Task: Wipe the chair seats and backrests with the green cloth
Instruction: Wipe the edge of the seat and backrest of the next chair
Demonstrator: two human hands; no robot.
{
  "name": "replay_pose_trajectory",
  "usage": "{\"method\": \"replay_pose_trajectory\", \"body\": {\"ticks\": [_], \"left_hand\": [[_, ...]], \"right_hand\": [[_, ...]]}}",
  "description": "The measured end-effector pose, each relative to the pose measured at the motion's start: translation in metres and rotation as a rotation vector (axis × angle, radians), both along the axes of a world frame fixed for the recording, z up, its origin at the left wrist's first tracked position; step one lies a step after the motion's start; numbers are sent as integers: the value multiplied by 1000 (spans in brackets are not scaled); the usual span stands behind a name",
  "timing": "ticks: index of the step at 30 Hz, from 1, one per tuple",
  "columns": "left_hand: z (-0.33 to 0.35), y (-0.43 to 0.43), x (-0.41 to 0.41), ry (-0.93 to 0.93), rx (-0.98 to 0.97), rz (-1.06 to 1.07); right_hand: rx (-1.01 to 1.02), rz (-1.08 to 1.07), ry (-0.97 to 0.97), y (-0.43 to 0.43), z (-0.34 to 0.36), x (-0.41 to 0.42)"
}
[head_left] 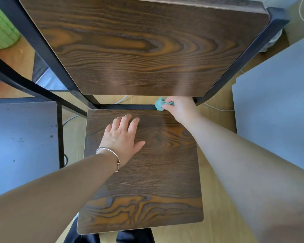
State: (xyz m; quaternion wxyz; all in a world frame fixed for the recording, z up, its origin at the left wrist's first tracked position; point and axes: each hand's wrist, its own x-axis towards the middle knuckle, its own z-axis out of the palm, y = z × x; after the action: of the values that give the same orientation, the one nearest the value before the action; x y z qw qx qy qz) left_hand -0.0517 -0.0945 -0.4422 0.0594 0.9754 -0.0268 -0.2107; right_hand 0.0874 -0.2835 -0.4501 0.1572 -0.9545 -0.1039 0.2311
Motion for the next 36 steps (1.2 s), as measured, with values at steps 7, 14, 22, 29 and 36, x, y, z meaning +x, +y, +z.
{"method": "replay_pose_trajectory", "body": {"ticks": [7, 14, 22, 29, 36], "left_hand": [[-5, 0, 4, -19, -7, 20], [-12, -1, 10, -26, -2, 34], [-20, 3, 6, -25, 21, 65], [-30, 19, -7, -36, 2, 130], [-29, 47, -28, -46, -17, 162]], "right_hand": [[-92, 15, 38, 6, -4, 4], [-55, -16, -10, 2, -12, 0], [-68, -44, -22, 2, -24, 3], [-175, -49, -21, 8, -31, 9], [-199, -61, 0, 33, -28, 7]]}}
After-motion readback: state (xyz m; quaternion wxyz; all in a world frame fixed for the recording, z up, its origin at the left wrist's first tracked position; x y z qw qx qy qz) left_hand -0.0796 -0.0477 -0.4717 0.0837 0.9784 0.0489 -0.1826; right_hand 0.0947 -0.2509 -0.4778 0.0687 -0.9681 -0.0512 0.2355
